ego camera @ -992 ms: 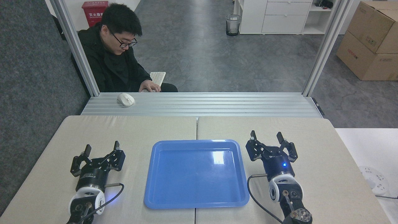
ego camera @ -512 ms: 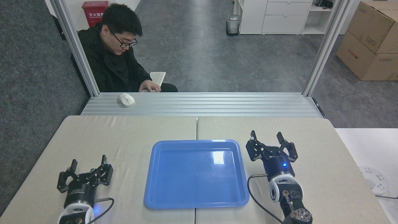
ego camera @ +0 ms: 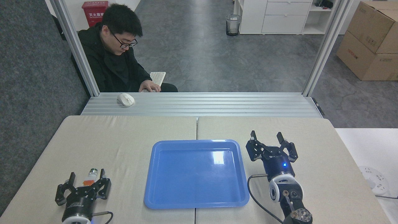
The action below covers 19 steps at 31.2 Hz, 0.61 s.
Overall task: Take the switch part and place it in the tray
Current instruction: 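Lower the left gripper toward the table nearer the robot, then close the left gripper on the white-and-orange switch part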
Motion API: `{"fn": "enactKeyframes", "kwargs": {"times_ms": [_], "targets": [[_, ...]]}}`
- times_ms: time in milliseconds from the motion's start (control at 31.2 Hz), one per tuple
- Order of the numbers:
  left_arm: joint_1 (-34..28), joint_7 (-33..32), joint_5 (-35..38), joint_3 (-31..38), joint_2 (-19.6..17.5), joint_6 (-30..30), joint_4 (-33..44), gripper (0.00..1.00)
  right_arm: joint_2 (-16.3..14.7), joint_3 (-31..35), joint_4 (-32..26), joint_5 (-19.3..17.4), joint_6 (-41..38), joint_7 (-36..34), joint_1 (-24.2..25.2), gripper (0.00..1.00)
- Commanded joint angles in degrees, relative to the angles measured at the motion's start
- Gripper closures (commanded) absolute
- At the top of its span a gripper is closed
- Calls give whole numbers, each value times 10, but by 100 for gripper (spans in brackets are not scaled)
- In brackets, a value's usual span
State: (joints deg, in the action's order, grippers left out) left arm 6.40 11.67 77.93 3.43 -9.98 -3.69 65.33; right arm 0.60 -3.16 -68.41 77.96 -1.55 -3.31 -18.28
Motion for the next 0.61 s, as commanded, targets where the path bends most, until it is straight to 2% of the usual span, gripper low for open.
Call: {"fn": "enactKeyframes", "kwargs": {"times_ms": [0, 288, 352, 448, 576], "targets": [[-2, 2, 6, -16, -1, -1, -60, 1, 0, 0, 0, 0, 0, 1, 0, 0], [-2, 3, 6, -16, -1, -1, -72, 1, 0, 0, 0, 0, 0, 0, 0, 0], [-2, 3, 6, -16, -1, -1, -72, 6, -1, 0, -1, 0, 0, 0, 0, 0], [-2, 3, 11, -16, -3, -1, -72, 22, 0, 0, 0, 0, 0, 0, 0, 0], [-2, 8, 40, -16, -2, 1, -72, 76, -1, 1, 0, 0, 0, 0, 0, 0]]}}
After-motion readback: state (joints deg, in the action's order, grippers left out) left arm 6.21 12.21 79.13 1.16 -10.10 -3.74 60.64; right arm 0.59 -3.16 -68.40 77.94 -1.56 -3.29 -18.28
